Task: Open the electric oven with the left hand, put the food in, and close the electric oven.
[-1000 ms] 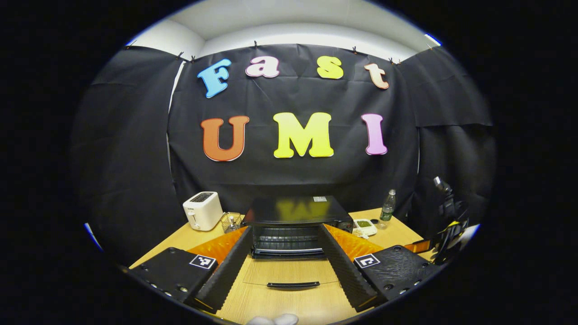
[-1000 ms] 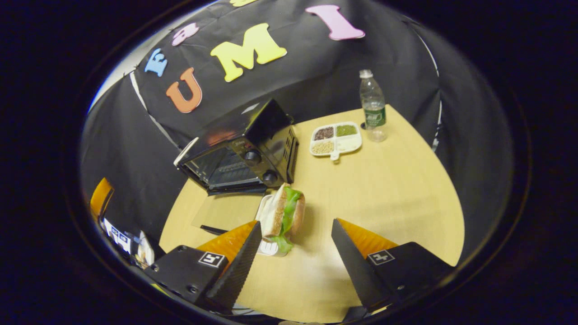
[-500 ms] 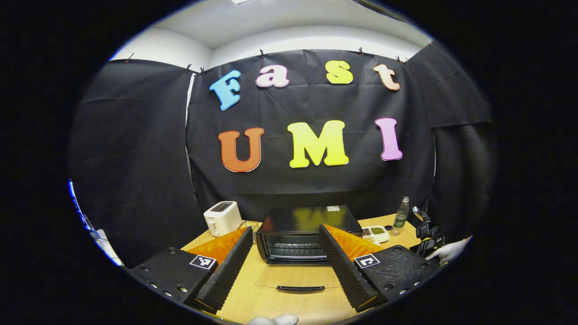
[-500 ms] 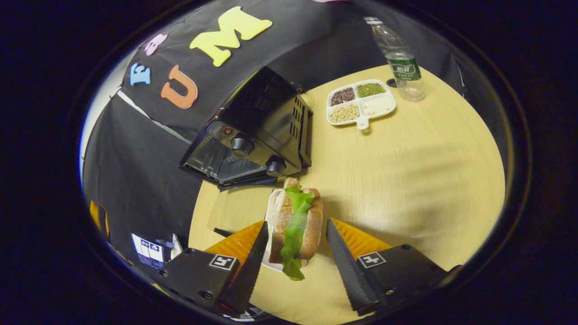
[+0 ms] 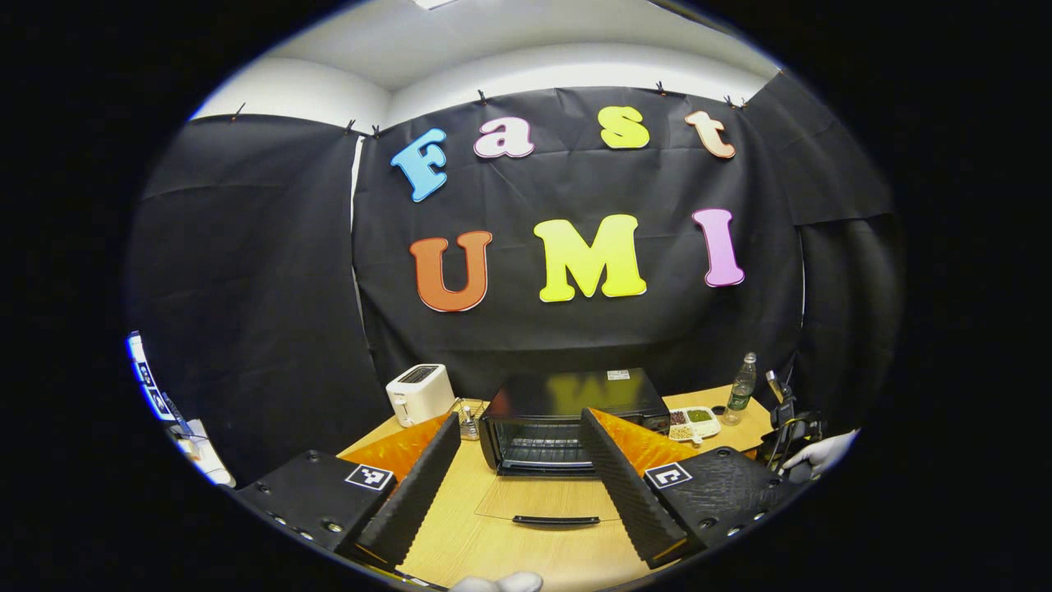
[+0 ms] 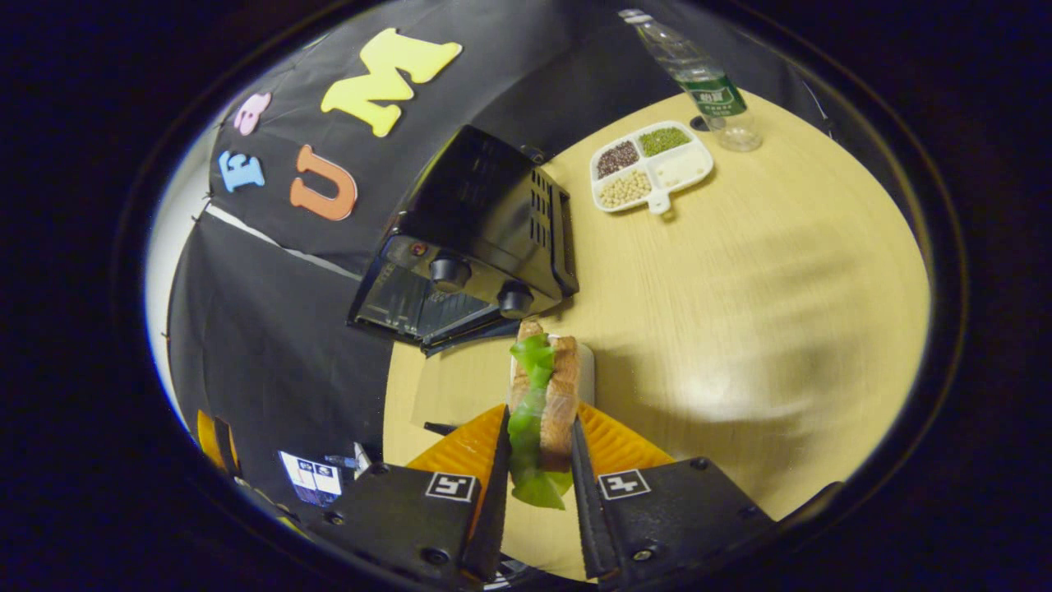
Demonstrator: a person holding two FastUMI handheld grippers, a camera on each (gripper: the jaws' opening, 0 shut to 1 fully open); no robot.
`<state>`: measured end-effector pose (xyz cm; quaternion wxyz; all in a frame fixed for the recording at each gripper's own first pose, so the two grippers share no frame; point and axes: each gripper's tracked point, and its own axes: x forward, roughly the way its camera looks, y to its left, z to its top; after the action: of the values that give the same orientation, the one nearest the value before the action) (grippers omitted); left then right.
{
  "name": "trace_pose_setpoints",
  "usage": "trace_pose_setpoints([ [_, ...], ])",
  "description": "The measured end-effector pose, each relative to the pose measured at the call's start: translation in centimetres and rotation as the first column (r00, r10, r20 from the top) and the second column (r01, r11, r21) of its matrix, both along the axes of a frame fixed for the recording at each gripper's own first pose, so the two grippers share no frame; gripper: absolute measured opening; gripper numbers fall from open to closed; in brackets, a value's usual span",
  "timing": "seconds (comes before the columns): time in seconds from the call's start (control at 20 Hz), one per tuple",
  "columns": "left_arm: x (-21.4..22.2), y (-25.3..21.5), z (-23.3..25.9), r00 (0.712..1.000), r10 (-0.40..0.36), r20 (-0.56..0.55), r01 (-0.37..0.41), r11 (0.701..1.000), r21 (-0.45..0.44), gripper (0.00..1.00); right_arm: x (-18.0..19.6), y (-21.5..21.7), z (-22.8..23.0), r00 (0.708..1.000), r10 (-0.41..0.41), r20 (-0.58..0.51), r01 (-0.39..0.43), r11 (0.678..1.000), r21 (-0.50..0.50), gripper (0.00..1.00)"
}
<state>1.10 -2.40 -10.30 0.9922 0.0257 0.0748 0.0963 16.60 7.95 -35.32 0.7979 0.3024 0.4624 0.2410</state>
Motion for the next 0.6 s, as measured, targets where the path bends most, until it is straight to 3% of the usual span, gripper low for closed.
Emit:
trace_pose_setpoints([
  [0.2,-0.4,0.9,-0.7,0.998,-0.060,-0.003,0.060,0.998,0.002,0.95,-1.1,0.8,3.7,0.995,-0.068,0.073,0.069,0.998,-0.006,0.41],
  [0.35,-0.5,0.9,-1.1,0.989,-0.146,-0.005,0.146,0.989,0.005,0.95,-2.2,2.4,6.2,0.978,-0.161,0.130,0.160,0.987,0.019,0.41],
  [0.6,-0.7,1.7,-2.1,0.970,-0.241,-0.012,0.241,0.970,0.009,0.95,-2.2,7.6,7.3,0.927,-0.344,0.150,0.324,0.935,0.141,0.40],
])
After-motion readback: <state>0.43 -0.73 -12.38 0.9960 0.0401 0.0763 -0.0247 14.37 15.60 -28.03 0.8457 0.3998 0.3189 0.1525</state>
